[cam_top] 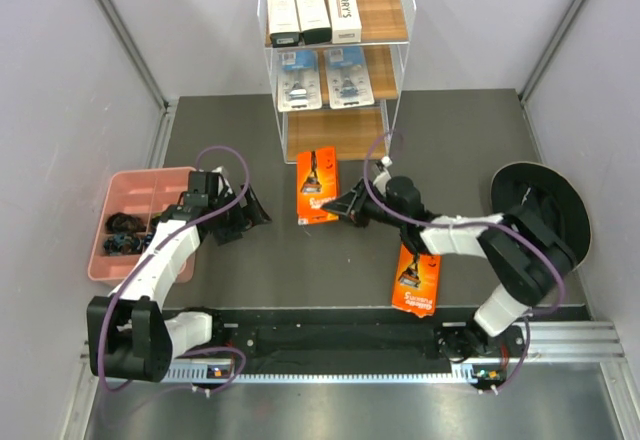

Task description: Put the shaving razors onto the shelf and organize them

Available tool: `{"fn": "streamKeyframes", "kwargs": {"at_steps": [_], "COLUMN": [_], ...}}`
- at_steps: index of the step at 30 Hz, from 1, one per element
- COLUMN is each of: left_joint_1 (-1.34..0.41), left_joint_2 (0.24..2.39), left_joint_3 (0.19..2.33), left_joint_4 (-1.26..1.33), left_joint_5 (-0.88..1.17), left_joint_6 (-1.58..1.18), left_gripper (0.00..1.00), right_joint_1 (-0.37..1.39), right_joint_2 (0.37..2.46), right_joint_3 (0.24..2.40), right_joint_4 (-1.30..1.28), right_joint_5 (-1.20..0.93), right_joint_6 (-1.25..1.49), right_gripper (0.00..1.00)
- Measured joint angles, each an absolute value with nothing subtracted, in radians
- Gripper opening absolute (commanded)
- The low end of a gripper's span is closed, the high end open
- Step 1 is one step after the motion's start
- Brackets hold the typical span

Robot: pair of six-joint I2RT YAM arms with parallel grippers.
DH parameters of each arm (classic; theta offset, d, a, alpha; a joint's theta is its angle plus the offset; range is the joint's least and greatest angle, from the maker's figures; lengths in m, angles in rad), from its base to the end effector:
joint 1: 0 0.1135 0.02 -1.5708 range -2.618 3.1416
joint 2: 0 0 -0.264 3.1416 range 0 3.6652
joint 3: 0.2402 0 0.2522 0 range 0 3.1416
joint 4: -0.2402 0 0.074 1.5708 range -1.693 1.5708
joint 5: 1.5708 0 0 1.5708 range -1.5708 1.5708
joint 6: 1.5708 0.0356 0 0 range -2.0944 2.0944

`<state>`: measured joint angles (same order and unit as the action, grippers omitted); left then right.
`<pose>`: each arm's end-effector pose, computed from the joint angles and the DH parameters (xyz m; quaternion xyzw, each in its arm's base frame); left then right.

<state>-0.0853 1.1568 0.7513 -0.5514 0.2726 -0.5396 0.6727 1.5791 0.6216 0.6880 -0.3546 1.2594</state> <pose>0.2233 -0.0287 0.2252 -0.1727 0.9294 -0.2153 0.2450 0.2393 0.2064 0.1831 0.1242 0.7806 0.5703 0.2235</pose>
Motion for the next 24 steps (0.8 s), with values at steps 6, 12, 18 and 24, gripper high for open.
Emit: {"fn": "streamKeyframes", "kwargs": {"at_steps": [6,12,18,24], "left_joint_1": [-0.083,-0.077,-0.073,-0.072], "left_joint_2": [1.157,1.157,1.157,1.157], "left_joint_3": [0.748,0.748,0.748,0.746], "left_joint_4": [-0.552,-0.552,-0.552,-0.551], "left_joint_5": [0.274,0.284,0.299,0.312], "left_joint_6": [-0.527,-0.524,-0.523,-0.521], "left_gripper": [0.99,0.99,0.99,0.99], "right_joint_1": [0.630,0.601,0.563,0.539], "right_joint_2": [1.771,1.919,2.024,2.132], "right_joint_3": [0.840,0.999,1.116,1.266], "right_joint_4": [0.702,0.700,0.649,0.569], "right_joint_5": [-0.390,-0.407,-0.416,-0.421], "right_joint_6": [1.258,1.264,1.267,1.258], "right_gripper": [0.00,0.00,0.00,0.00]}}
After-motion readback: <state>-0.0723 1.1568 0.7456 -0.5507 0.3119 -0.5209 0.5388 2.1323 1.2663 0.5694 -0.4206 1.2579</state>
